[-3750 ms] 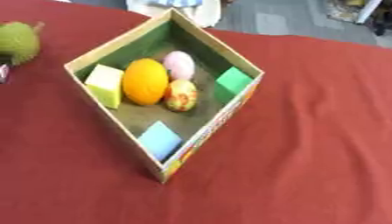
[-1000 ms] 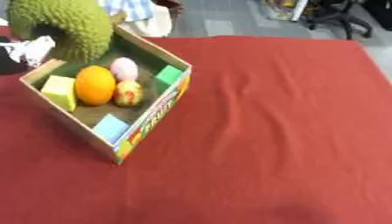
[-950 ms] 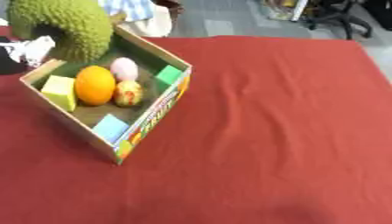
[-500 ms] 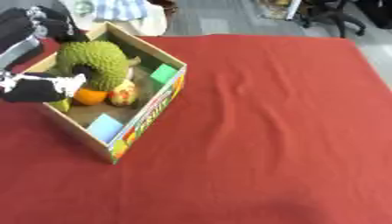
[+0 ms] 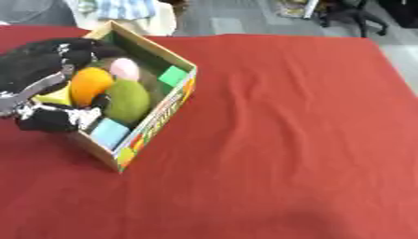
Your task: Pick up objects on the table and place them in the box.
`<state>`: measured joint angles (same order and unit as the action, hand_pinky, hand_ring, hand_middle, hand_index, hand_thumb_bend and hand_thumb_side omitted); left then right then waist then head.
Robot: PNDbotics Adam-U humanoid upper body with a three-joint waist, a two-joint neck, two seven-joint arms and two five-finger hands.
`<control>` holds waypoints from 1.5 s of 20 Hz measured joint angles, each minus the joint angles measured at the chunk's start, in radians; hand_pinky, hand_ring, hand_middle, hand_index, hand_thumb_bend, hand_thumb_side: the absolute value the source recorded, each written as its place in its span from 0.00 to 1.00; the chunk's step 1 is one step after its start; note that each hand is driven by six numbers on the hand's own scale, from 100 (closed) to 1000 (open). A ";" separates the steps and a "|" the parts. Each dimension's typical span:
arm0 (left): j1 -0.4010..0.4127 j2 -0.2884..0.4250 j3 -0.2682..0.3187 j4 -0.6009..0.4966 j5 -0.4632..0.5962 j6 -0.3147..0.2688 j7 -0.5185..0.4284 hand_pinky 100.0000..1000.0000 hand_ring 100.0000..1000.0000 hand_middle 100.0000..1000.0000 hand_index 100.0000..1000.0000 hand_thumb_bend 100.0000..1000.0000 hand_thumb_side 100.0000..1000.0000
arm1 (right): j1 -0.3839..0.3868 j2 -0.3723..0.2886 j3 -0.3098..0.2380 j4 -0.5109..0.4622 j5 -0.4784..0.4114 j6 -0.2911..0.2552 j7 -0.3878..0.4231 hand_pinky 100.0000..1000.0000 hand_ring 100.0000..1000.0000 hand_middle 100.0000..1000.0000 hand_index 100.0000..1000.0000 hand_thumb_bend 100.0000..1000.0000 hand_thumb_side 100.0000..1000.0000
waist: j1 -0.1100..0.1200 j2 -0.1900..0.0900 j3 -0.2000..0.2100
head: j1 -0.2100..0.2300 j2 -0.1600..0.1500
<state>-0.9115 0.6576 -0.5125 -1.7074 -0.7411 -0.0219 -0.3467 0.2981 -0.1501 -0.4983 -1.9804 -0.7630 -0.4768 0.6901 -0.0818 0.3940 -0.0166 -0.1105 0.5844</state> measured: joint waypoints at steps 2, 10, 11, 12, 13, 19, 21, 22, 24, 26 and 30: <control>0.005 0.000 0.003 0.000 -0.033 0.007 -0.010 0.99 1.00 0.93 0.99 0.00 0.88 | 0.000 0.000 0.000 0.000 0.000 0.001 0.001 1.00 0.00 0.63 0.72 0.00 0.47 | 0.000 0.000 0.003 | -0.005 0.004; 0.013 0.000 0.021 -0.037 -0.025 0.043 -0.009 0.92 0.99 0.89 0.96 0.00 0.51 | 0.001 0.000 -0.001 0.000 -0.006 0.005 0.005 1.00 0.00 0.63 0.71 0.00 0.47 | 0.000 -0.002 0.006 | -0.015 0.011; 0.016 0.000 0.027 -0.054 0.000 0.049 -0.004 0.89 0.97 0.87 0.96 0.00 0.42 | 0.001 0.000 -0.002 0.000 -0.007 0.005 0.005 1.00 0.00 0.63 0.71 0.00 0.47 | 0.000 -0.005 0.008 | -0.017 0.012; 0.019 0.001 0.037 -0.081 0.033 0.056 0.004 0.88 0.96 0.86 0.95 0.00 0.39 | 0.001 0.000 -0.004 0.000 -0.009 0.005 0.005 1.00 0.00 0.63 0.71 0.00 0.47 | 0.000 -0.006 0.011 | -0.020 0.013; 0.026 0.003 0.048 -0.113 0.075 0.065 0.012 0.85 0.94 0.85 0.93 0.00 0.40 | 0.001 0.000 -0.006 0.000 -0.010 0.005 0.005 1.00 0.00 0.63 0.71 0.00 0.47 | 0.000 -0.006 0.013 | -0.024 0.013; 0.099 0.022 0.169 -0.263 0.447 0.027 0.125 0.74 0.83 0.78 0.90 0.00 0.64 | -0.003 0.000 -0.012 0.000 -0.018 0.002 0.002 1.00 0.00 0.63 0.72 0.00 0.47 | 0.000 -0.006 0.045 | -0.061 0.014; 0.148 0.024 0.223 -0.272 0.579 -0.036 0.197 0.73 0.82 0.77 0.90 0.00 0.58 | -0.011 0.000 -0.013 0.000 -0.018 -0.002 -0.002 1.00 0.00 0.63 0.72 0.00 0.47 | 0.000 -0.006 0.059 | -0.078 0.014; 0.172 0.025 0.247 -0.273 0.639 -0.070 0.230 0.72 0.81 0.77 0.90 0.00 0.57 | -0.015 0.000 -0.015 0.000 -0.019 -0.004 -0.004 1.00 0.00 0.63 0.72 0.00 0.47 | 0.000 -0.006 0.063 | -0.086 0.013; 0.227 0.024 0.290 -0.274 0.750 -0.136 0.290 0.71 0.79 0.75 0.89 0.00 0.53 | -0.026 -0.001 -0.019 0.000 -0.023 -0.006 -0.006 1.00 0.00 0.63 0.72 0.00 0.47 | 0.000 -0.006 0.075 | -0.100 0.013; 0.289 0.013 0.330 -0.275 0.850 -0.197 0.336 0.70 0.78 0.74 0.89 0.00 0.52 | -0.048 -0.006 -0.019 0.000 -0.031 -0.006 -0.006 1.00 0.00 0.63 0.72 0.00 0.47 | 0.000 -0.006 0.085 | -0.111 0.013; 0.391 -0.034 0.393 -0.275 1.000 -0.306 0.398 0.70 0.77 0.73 0.89 0.00 0.53 | -0.113 -0.034 -0.024 0.000 -0.068 -0.004 -0.004 1.00 0.00 0.62 0.72 0.00 0.47 | -0.001 -0.007 0.099 | -0.128 0.013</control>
<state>-0.5204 0.6237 -0.1197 -1.9826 0.2590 -0.3282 0.0508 0.1847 -0.1842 -0.5224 -1.9804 -0.8305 -0.4807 0.6862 -0.0823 0.3868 0.0828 -0.2390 0.5971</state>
